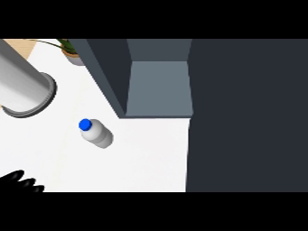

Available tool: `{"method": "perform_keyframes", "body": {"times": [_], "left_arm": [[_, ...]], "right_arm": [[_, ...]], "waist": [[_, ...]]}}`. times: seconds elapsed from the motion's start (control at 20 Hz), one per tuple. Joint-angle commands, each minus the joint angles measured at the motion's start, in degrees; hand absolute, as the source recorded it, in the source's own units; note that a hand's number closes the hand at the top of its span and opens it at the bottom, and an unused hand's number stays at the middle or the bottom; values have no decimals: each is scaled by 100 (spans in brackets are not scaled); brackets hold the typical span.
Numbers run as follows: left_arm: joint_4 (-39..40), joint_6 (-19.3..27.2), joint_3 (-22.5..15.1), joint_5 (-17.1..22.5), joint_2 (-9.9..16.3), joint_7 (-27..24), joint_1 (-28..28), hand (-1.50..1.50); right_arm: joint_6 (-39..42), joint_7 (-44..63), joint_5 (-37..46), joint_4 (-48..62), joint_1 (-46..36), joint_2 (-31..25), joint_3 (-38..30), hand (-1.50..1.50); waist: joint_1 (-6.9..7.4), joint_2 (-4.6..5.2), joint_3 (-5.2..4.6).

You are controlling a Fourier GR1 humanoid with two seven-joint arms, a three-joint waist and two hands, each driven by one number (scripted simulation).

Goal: Pick up the bottled water, place it into the cabinet and close the cabinet

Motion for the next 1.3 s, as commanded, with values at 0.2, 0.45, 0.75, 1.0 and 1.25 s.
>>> {"method": "perform_keyframes", "body": {"times": [0.2,0.45,0.75,1.0,1.25], "left_arm": [[-231,-56,1051,1485,907,299,441,-150],[-100,-658,1323,1519,645,354,932,-150],[121,-558,1508,1673,754,565,877,-150],[274,-76,1655,1239,360,507,674,-150],[757,-40,1597,1042,346,619,261,-150]], "right_arm": [[-84,698,-893,-1065,258,-70,-403,-150],[92,688,-1070,-1263,530,-7,-469,-150],[372,458,-1323,-1086,705,26,-701,-150],[520,346,-1362,-1141,959,94,-705,-150],[711,373,-1680,-1124,1061,-80,-1030,-150]], "waist": [[26,1,2],[1,-17,-2],[-62,-3,1],[-117,1,1],[-143,7,-1]]}}
